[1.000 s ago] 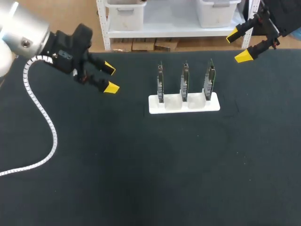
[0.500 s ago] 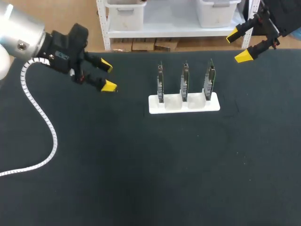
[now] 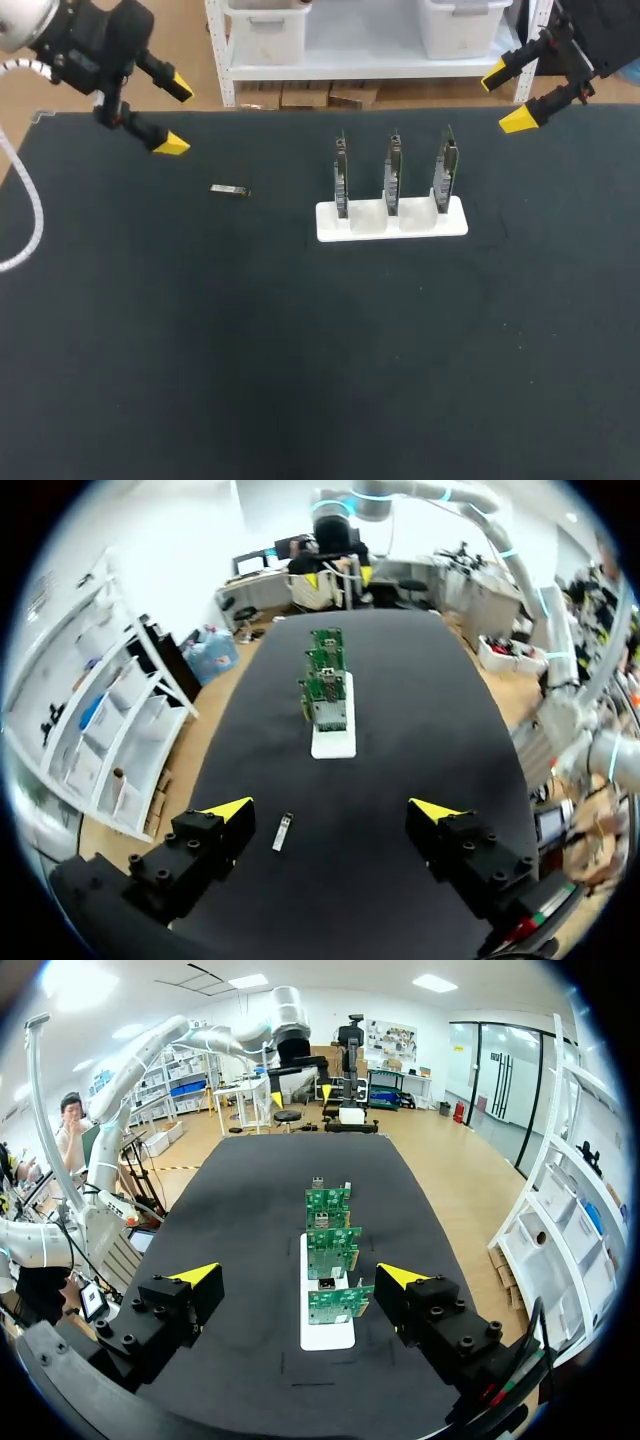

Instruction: Pick up the optical module with the left hand, and insert it into the network port with the right hand.

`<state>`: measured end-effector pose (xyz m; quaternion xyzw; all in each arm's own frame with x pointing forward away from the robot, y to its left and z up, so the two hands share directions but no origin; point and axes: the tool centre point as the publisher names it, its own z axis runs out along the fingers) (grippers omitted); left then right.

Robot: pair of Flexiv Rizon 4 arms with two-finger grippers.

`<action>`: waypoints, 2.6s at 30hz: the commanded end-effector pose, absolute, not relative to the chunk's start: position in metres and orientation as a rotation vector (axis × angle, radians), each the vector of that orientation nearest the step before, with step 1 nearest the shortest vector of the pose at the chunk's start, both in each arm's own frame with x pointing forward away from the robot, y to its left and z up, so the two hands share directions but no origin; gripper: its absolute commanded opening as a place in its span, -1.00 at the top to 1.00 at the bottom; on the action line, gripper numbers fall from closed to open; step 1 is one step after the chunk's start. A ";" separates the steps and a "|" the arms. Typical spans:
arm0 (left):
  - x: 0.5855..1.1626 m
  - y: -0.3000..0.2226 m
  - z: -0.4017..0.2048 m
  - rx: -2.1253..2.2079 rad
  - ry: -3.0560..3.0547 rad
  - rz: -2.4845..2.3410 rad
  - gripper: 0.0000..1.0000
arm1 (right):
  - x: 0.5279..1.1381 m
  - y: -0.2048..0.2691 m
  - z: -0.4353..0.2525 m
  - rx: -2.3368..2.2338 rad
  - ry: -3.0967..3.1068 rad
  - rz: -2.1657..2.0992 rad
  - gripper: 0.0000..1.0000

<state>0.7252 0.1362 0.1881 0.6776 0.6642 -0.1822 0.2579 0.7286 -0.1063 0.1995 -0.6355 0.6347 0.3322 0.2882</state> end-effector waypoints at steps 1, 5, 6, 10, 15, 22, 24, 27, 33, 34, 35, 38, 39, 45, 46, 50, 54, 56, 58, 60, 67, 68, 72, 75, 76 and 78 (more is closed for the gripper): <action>0.764 0.135 0.177 1.974 1.814 -0.665 -1.00 | 0.727 -0.106 0.200 -1.694 1.696 0.882 -1.00; 0.775 0.133 0.169 2.037 1.850 -0.636 -1.00 | 0.727 -0.106 0.200 -1.694 1.696 0.882 -1.00; 0.777 0.132 0.166 2.069 1.880 -0.623 -1.00 | 0.727 -0.106 0.200 -1.694 1.696 0.882 -1.00; 0.782 0.124 0.157 2.151 1.939 -0.598 -1.00 | 0.727 -0.106 0.200 -1.694 1.696 0.882 -1.00; 0.790 0.118 0.147 2.149 1.940 -0.593 -1.00 | 0.727 -0.106 0.200 -1.694 1.696 0.882 -1.00; 0.792 0.114 0.126 2.174 1.974 -0.580 -1.00 | 0.727 -0.106 0.200 -1.694 1.696 0.882 -1.00; 0.792 0.114 0.119 2.181 1.984 -0.564 -1.00 | 0.727 -0.106 0.200 -1.694 1.696 0.882 -1.00; 0.792 0.114 0.112 2.182 1.994 -0.562 -1.00 | 0.727 -0.106 0.200 -1.694 1.696 0.882 -1.00; 0.791 0.110 0.103 2.189 2.003 -0.544 -1.00 | 0.727 -0.106 0.200 -1.694 1.696 0.882 -1.00; 0.791 0.109 0.102 2.189 2.003 -0.543 -1.00 | 0.727 -0.106 0.200 -1.694 1.696 0.882 -1.00; 0.791 0.108 0.102 2.180 1.988 -0.555 -1.00 | 0.727 -0.106 0.200 -1.694 1.696 0.882 -1.00; 0.790 0.108 0.102 2.164 1.981 -0.557 -1.00 | 0.727 -0.106 0.200 -1.694 1.696 0.882 -1.00; 0.790 0.108 0.102 2.164 1.981 -0.557 -1.00 | 0.727 -0.106 0.200 -1.694 1.696 0.882 -1.00; 0.790 0.108 0.102 2.164 1.981 -0.557 -1.00 | 0.727 -0.106 0.200 -1.694 1.696 0.882 -1.00; 0.790 0.108 0.102 2.164 1.981 -0.557 -1.00 | 0.727 -0.106 0.200 -1.694 1.696 0.882 -1.00; 0.790 0.108 0.102 2.164 1.981 -0.557 -1.00 | 0.727 -0.106 0.200 -1.694 1.696 0.882 -1.00; 0.790 0.108 0.102 2.164 1.981 -0.557 -1.00 | 0.727 -0.106 0.200 -1.694 1.696 0.882 -1.00; 0.790 0.108 0.102 2.164 1.981 -0.557 -1.00 | 0.727 -0.106 0.200 -1.694 1.696 0.882 -1.00; 0.790 0.108 0.102 2.164 1.981 -0.557 -1.00 | 0.727 -0.106 0.200 -1.694 1.696 0.882 -1.00; 0.789 0.105 0.098 2.166 2.007 -0.547 -1.00 | 0.727 -0.106 0.200 -1.694 1.696 0.882 -1.00; 0.772 0.112 0.078 2.099 2.151 -0.488 -1.00 | 0.727 -0.106 0.200 -1.694 1.696 0.882 -1.00; 0.769 0.114 0.077 2.092 2.159 -0.473 -1.00 | 0.727 -0.106 0.200 -1.694 1.696 0.882 -1.00; 0.761 0.118 0.076 2.098 2.176 -0.355 -1.00 | 0.727 -0.106 0.200 -1.694 1.696 0.882 -1.00; 0.756 0.122 0.073 2.113 2.179 -0.297 -1.00 | 0.727 -0.106 0.200 -1.694 1.696 0.882 -1.00; 0.755 0.123 0.072 2.113 2.185 -0.277 -1.00 | 0.727 -0.106 0.200 -1.694 1.696 0.882 -1.00; 0.753 0.126 0.070 2.106 2.200 -0.235 -1.00 | 0.727 -0.106 0.200 -1.694 1.696 0.882 -1.00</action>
